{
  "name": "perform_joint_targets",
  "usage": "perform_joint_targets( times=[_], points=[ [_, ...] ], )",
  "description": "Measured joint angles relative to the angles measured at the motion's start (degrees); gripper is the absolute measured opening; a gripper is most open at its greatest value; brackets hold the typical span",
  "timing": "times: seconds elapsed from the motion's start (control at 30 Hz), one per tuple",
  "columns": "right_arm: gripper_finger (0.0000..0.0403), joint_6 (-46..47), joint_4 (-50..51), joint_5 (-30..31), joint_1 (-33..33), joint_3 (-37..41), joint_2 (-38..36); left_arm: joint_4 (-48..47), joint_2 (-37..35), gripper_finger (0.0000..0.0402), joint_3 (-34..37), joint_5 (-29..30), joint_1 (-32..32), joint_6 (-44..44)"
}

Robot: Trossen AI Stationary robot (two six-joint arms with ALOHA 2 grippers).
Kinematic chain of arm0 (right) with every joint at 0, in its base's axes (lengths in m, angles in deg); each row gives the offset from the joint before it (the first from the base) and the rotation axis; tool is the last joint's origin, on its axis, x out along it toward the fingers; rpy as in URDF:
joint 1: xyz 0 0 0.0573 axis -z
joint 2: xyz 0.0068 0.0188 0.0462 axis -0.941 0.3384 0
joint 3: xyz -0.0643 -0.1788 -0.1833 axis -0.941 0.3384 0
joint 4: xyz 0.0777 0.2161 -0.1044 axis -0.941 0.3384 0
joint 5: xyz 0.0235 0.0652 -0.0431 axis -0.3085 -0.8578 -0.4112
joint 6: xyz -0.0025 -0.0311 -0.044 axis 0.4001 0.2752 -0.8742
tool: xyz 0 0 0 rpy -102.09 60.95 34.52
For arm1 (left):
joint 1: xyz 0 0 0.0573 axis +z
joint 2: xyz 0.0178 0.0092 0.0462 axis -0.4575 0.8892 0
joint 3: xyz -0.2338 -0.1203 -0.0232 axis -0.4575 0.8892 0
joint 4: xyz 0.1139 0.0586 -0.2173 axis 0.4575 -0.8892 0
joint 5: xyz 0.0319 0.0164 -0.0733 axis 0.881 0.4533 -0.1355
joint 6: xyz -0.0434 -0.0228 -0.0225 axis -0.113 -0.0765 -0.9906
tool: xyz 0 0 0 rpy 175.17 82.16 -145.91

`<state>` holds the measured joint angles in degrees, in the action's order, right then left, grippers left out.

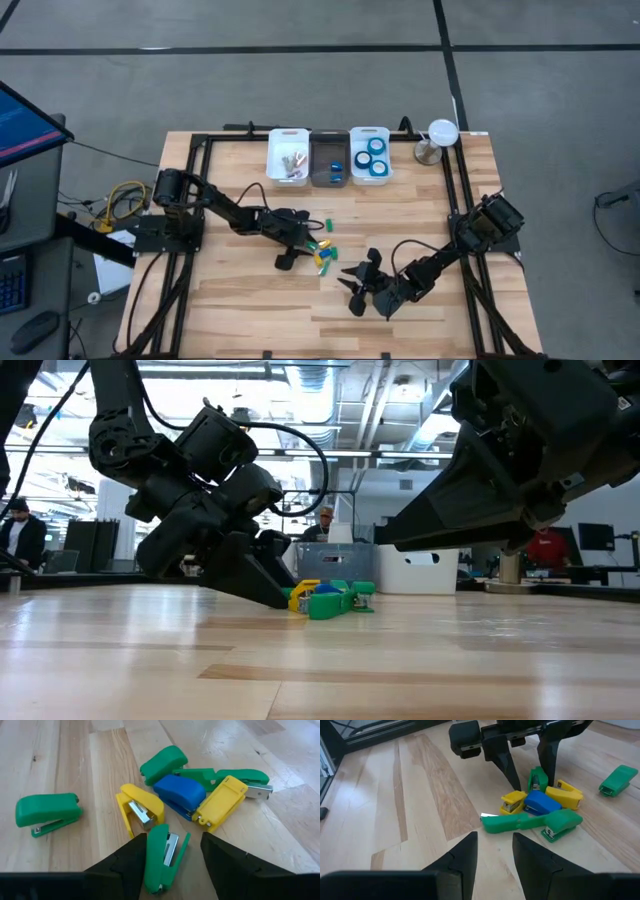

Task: Pick and place Stapler, Stapler remover, tape
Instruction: Put the green stapler into the black bin

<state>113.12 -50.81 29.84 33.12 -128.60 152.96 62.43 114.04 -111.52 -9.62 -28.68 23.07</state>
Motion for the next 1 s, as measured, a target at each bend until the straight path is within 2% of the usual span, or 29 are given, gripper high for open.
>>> perform_joint_targets(
  times=[0.37,0.7,1.0],
  points=[
    [0.0116,0.0,0.0,-0.1,0.0,0.0,0.0,0.0,0.0,0.0134,0.1,0.1,0.0,0.2],
    [0.0116,0.0,0.1,-1.5,0.0,0.0,0.0,0.2,0.0,0.0075,0.3,0.2,-0.1,0.4],
    [0.0116,0.0,0.1,-1.5,0.0,0.0,0.0,-0.3,-1.0,0.0067,0.3,0.1,-0.2,0.3]
  ],
)
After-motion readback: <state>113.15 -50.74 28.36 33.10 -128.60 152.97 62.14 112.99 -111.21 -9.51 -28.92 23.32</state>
